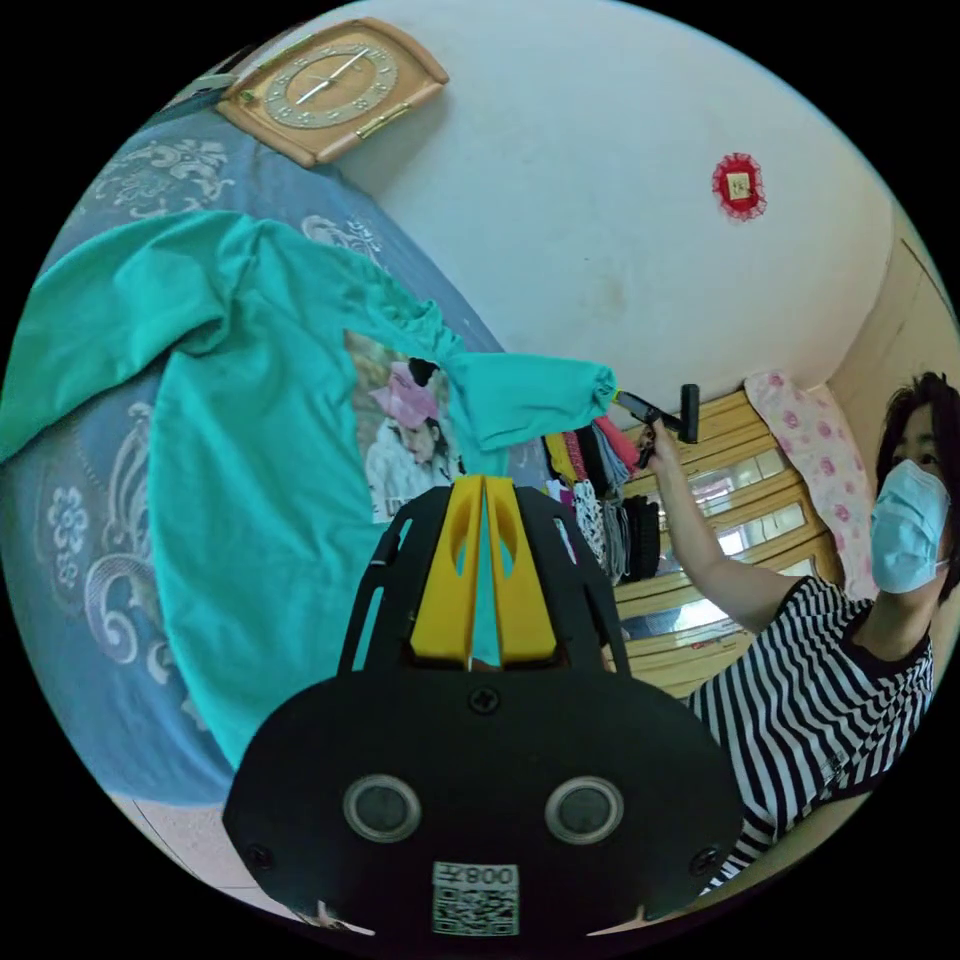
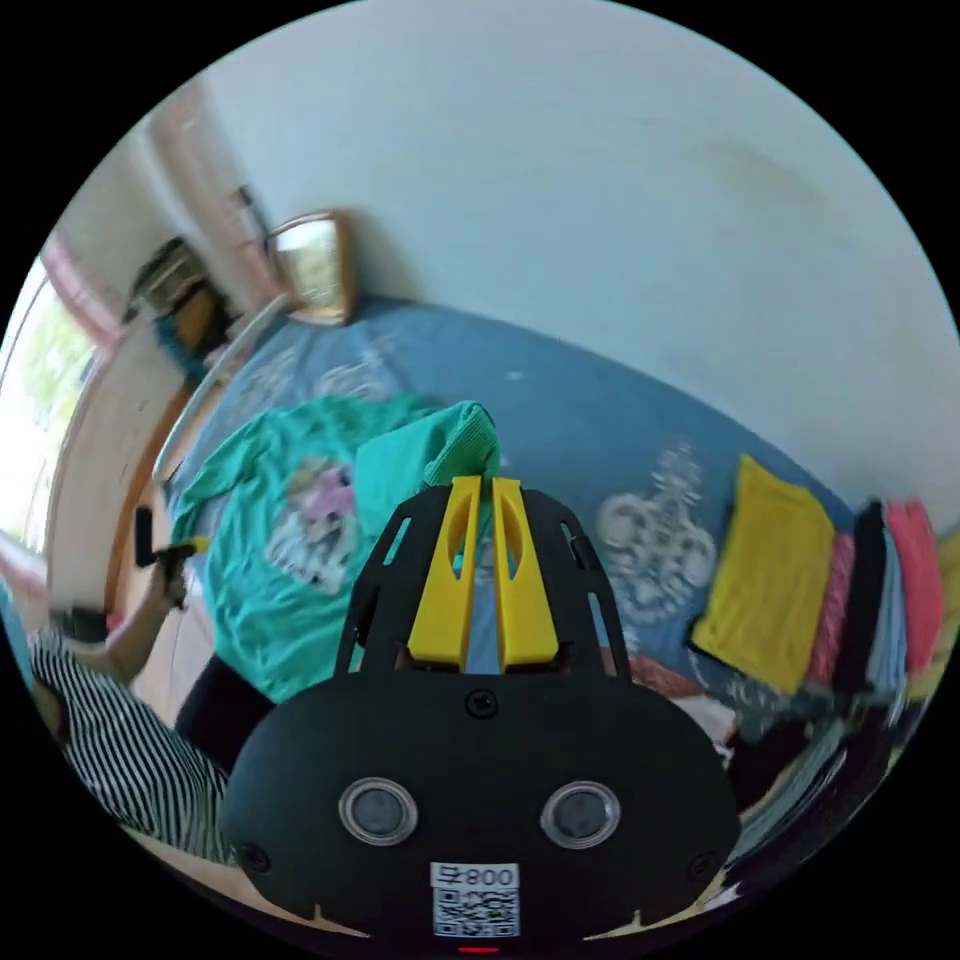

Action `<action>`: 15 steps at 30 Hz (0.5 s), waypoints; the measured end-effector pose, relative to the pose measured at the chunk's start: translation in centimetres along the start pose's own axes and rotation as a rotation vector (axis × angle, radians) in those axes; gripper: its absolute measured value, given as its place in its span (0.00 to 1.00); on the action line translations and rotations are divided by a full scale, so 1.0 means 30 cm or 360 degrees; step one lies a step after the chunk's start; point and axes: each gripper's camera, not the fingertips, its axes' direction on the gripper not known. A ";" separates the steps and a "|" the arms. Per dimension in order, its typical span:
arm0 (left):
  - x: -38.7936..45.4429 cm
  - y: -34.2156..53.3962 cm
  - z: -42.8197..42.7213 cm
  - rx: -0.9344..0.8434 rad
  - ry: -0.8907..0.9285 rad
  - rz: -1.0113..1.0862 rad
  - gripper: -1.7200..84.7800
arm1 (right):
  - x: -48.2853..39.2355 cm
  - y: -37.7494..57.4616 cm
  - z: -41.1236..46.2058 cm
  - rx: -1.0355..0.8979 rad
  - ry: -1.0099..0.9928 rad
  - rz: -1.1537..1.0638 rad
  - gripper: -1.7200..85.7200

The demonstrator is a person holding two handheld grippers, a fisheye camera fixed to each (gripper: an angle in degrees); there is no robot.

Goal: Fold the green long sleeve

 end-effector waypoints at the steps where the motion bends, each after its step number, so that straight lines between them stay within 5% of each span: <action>1: -0.028 0.011 -0.013 0.0016 -0.0013 -0.0032 0.03 | 0.052 0.009 0.004 -0.0006 0.0024 0.0098 0.05; 5: -0.069 0.004 -0.025 0.0020 -0.0093 -0.0029 0.03 | 0.191 0.142 0.102 0.0099 -0.0120 0.0387 0.06; 15: -0.036 -0.507 0.108 -0.0103 -0.0587 0.0327 0.07 | -0.270 -0.124 0.703 -0.0144 -0.0538 -0.0112 0.08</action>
